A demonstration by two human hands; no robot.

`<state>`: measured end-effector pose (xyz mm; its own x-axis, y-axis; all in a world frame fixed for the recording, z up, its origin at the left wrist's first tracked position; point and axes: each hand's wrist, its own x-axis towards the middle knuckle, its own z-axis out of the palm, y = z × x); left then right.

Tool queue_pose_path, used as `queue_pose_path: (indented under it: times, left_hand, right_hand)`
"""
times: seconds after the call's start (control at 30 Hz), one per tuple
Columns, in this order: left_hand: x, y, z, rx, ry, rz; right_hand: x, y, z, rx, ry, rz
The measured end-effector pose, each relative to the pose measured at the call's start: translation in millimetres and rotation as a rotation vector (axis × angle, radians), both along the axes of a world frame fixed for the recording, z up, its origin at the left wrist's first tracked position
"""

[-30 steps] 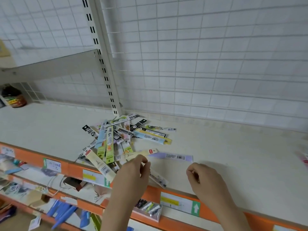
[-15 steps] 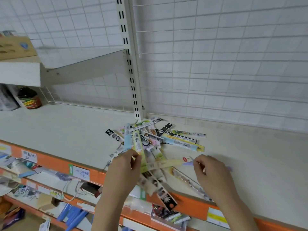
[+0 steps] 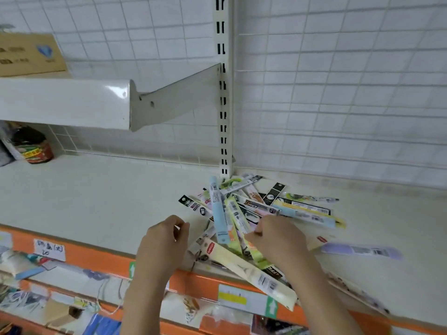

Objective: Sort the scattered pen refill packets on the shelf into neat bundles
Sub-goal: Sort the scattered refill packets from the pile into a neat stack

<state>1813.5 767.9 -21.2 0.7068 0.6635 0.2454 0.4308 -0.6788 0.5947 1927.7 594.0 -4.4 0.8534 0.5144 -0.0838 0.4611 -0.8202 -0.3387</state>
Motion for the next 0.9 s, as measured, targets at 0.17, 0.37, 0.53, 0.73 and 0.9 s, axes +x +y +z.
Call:
queue_pose_path:
  times: [0.17, 0.37, 0.53, 0.73, 0.9]
  left_hand:
    - [27.5, -5.9, -0.3, -0.042, -0.002, -0.071]
    - [56.3, -19.6, -3.8, -0.114, 0.100, -0.010]
    - [69.9, -29.2, 0.2, -0.148, 0.218, 0.028]
    - [78.5, -29.1, 3.4, -0.249, 0.211, 0.055]
    - [77.5, -26.3, 3.6, -0.251, 0.146, 0.034]
  right_hand:
    - [1.4, -10.4, 4.2, 0.090, 0.075, -0.068]
    - [10.0, -40.3, 22.5, 0.231, -0.025, -0.193]
    - [16.6, -62.0, 25.6, 0.358, -0.101, -0.273]
    - [10.8, -77.5, 23.2, 0.469, -0.185, -0.343]
    - [2.2, -80.6, 21.1, 0.589, -0.176, -0.382]
